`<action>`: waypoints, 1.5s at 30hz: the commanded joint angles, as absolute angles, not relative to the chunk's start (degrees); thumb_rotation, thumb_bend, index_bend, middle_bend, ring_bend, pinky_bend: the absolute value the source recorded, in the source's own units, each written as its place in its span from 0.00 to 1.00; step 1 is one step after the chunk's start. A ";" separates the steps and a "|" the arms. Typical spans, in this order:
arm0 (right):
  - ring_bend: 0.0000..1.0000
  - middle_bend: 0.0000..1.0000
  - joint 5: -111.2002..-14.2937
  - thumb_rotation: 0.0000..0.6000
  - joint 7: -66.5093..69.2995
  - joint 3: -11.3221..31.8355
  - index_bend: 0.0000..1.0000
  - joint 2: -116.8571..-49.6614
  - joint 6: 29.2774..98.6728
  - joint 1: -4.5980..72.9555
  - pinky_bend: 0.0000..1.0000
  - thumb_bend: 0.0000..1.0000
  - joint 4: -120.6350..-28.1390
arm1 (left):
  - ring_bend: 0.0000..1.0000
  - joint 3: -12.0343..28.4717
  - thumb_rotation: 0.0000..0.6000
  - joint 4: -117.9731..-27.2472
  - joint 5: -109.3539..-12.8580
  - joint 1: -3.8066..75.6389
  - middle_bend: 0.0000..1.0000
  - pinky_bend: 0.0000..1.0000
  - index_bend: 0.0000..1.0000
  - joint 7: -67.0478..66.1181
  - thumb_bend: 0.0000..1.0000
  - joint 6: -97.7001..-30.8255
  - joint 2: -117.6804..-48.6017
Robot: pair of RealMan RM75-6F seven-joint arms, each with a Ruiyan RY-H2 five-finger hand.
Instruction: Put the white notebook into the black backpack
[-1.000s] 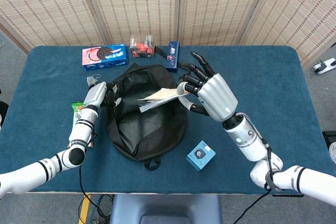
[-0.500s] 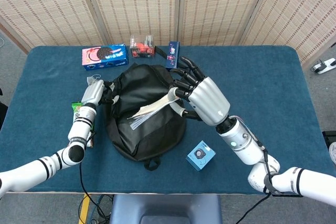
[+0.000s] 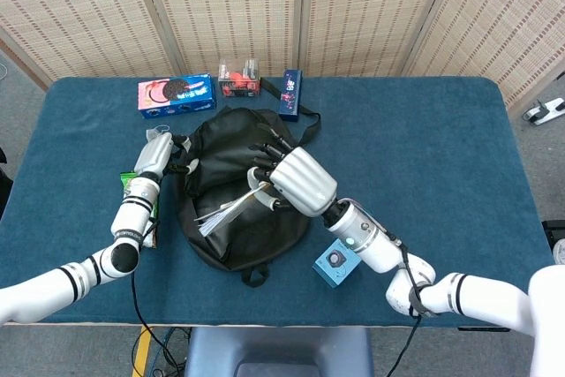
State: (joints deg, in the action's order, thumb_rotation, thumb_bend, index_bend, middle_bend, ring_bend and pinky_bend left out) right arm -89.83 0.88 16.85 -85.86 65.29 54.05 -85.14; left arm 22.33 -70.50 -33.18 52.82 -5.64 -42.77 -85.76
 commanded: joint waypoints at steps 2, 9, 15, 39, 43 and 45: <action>0.21 0.47 -89.44 1.00 2.21 16.69 0.70 -90.69 63.28 57.05 0.03 0.59 -79.11 | 0.32 22.31 1.00 -70.72 -33.03 52.89 0.42 0.15 0.80 -5.56 0.51 -42.64 -85.44; 0.21 0.47 -92.25 1.00 4.84 14.26 0.70 -97.14 63.57 59.74 0.03 0.59 -68.42 | 0.32 22.14 1.00 -71.40 -32.80 52.56 0.42 0.15 0.80 -4.97 0.51 -42.40 -84.46; 0.21 0.47 -96.94 1.00 5.68 8.70 0.70 -98.92 67.38 57.92 0.03 0.59 -63.40 | 0.32 21.78 1.00 -72.27 -33.67 51.66 0.42 0.15 0.80 -3.85 0.51 -42.17 -83.32; 0.21 0.48 -97.99 1.00 -2.69 4.14 0.70 -101.63 64.27 55.51 0.03 0.59 -55.70 | 0.32 20.63 1.00 -77.20 -36.30 50.23 0.42 0.15 0.79 -2.29 0.51 -43.41 -80.68; 0.21 0.48 -97.15 1.00 -4.92 5.13 0.70 -105.06 62.22 57.17 0.03 0.59 -50.53 | 0.32 20.50 1.00 -77.61 -35.78 50.44 0.42 0.15 0.79 -2.61 0.51 -43.43 -80.38; 0.21 0.48 -97.06 1.00 -5.71 5.31 0.70 -106.62 61.56 57.91 0.02 0.59 -48.36 | 0.32 20.45 1.00 -77.77 -35.51 50.56 0.42 0.15 0.79 -2.73 0.51 -43.42 -80.32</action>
State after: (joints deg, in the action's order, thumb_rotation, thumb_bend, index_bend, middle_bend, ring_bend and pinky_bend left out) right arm -97.52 -4.51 4.75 -104.79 62.68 56.84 -50.52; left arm 20.48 -77.71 -35.59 50.51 -2.69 -43.43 -80.35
